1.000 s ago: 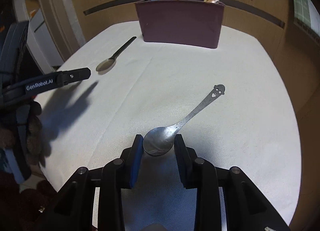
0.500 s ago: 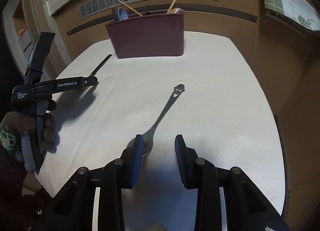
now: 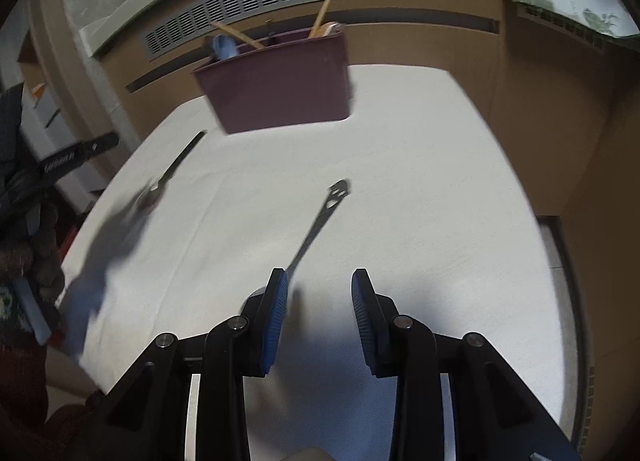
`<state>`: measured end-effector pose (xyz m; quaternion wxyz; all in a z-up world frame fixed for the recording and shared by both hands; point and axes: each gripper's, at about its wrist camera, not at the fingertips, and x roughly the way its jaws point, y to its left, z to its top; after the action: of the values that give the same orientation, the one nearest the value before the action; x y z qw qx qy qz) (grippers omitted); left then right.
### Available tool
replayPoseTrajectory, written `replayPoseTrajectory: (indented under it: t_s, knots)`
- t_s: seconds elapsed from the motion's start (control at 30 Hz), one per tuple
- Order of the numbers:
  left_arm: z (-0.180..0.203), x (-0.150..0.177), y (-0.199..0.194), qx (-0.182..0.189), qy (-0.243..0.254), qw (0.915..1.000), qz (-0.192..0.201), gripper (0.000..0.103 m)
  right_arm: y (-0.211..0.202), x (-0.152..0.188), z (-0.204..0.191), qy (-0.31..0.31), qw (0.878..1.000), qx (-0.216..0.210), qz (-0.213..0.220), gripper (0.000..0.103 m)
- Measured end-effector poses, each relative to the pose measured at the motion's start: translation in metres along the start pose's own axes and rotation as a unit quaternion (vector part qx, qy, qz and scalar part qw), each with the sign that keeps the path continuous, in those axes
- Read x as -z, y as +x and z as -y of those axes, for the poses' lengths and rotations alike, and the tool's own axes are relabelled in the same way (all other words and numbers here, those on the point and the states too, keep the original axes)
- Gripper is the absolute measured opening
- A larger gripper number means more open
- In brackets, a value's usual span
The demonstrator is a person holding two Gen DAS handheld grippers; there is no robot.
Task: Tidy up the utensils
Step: 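Grasp the dark-handled steel spoon with the left tool while the right tool holds the smiley spoon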
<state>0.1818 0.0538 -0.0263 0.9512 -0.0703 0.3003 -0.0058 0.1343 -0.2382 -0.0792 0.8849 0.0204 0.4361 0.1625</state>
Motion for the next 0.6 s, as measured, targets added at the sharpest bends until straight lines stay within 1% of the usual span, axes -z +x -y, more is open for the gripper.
replayPoseTrajectory:
  t_s: [0.07,0.17,0.2,0.27,0.3,0.37,0.43,0.47,0.5,0.53,0.6]
  knots:
    - [-0.005,0.002,-0.004,0.009,-0.005,0.9999,-0.004,0.016,-0.001,0.008,-0.01,-0.023,1.0,-0.007,-0.009,0.031]
    - [-0.014,0.011,-0.001,0.023,-0.019,0.9991,-0.029,0.016,0.001,0.009,-0.015,-0.039,0.999,0.018,-0.008,0.031]
    - [-0.015,0.014,0.001,0.023,-0.024,0.9988,-0.037,0.016,0.003,0.002,-0.012,-0.032,0.999,0.03,0.001,0.031]
    - [-0.017,0.019,0.009,0.024,-0.035,0.9977,-0.053,0.016,0.009,-0.014,-0.004,-0.015,0.999,0.04,0.018,0.031]
    - [-0.018,0.022,0.011,0.026,-0.041,0.9972,-0.057,0.016,0.016,-0.024,0.001,-0.004,0.999,0.047,0.018,0.031]
    - [-0.02,0.025,0.012,0.033,-0.052,0.9963,-0.06,0.016,0.034,-0.04,0.012,0.022,0.999,0.046,0.006,0.032]
    - [-0.021,0.026,0.014,0.039,-0.051,0.996,-0.061,0.019,0.055,-0.049,0.015,0.037,0.998,0.041,-0.028,0.032]
    - [-0.022,0.027,0.016,0.043,-0.048,0.996,-0.062,0.021,0.058,-0.052,0.01,0.028,0.998,0.053,-0.017,0.033]
    - [-0.022,0.027,0.019,0.047,-0.043,0.9958,-0.065,0.027,0.061,-0.055,0.003,0.009,0.998,0.063,-0.011,0.032]
    - [-0.021,0.028,0.023,0.05,-0.039,0.9956,-0.069,0.032,0.065,-0.057,-0.003,-0.008,0.998,0.065,-0.021,0.032]
    - [-0.018,0.029,0.034,0.058,-0.03,0.9943,-0.084,0.036,0.072,-0.058,-0.023,-0.061,0.995,0.082,-0.02,0.032]
